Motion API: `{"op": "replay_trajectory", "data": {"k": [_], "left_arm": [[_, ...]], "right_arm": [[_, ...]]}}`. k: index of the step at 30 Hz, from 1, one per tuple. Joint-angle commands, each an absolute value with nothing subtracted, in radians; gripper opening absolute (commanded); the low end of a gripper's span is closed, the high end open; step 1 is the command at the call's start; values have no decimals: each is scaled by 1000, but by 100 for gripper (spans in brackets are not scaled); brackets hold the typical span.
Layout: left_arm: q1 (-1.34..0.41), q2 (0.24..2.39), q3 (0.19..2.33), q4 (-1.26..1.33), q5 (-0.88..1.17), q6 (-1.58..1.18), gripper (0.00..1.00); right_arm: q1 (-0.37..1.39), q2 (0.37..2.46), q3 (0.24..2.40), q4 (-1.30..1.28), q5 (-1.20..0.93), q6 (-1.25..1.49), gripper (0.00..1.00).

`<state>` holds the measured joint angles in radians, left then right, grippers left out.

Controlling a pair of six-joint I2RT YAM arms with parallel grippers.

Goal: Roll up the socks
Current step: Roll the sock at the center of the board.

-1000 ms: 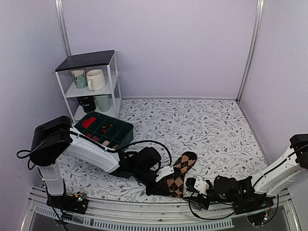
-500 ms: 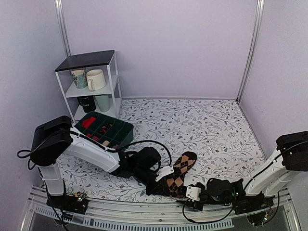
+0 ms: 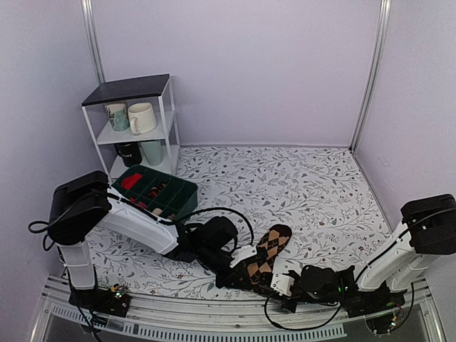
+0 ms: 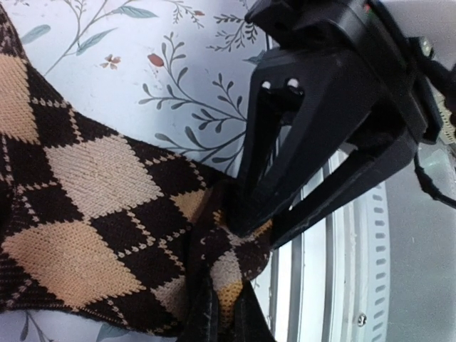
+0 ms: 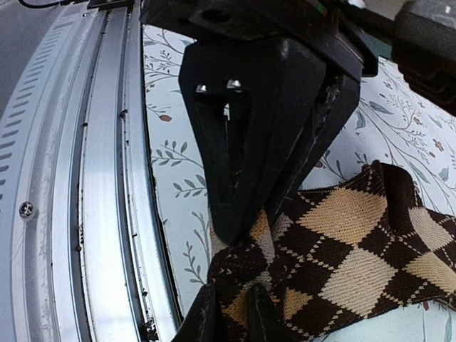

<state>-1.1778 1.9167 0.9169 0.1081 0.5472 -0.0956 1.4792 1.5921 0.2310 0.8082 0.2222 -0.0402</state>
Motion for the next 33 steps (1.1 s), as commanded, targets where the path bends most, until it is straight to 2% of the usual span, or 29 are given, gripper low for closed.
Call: {"op": "replay_trajectory", "data": {"k": [1,3,4,7,9,11,14,17,21,24,33], "left_arm": [[-1181,1990,865,-22,502,-95,0],[-1182,1977,852,-2,488,-92,0],[-1183,1947,845,14,469,-92,0],[-1185,1868,803,79,375,-78,15],[-1189,1799,764,155,293,-52,19],[-1201,1714,702,265,187,-12,31],[-1230,1587,585,492,97,82,35],[-1256,1512,475,677,101,189,40],[-1290,1558,449,762,78,313,46],[-1317,1631,494,747,82,395,47],[-1349,1787,620,672,152,487,47]], "right_arm": [[1486,1646,249,678,217,84,8],[1486,1644,253,650,226,123,0],[1485,1637,250,640,229,147,0],[1473,1595,223,628,206,213,0],[1459,1565,204,610,185,284,0],[1439,1539,194,579,161,340,0],[1389,1501,185,550,86,419,0],[1341,1471,176,536,-9,482,0],[1261,1459,165,526,-153,561,0],[1214,1475,163,523,-230,593,0],[1176,1512,173,523,-297,621,0]]}}
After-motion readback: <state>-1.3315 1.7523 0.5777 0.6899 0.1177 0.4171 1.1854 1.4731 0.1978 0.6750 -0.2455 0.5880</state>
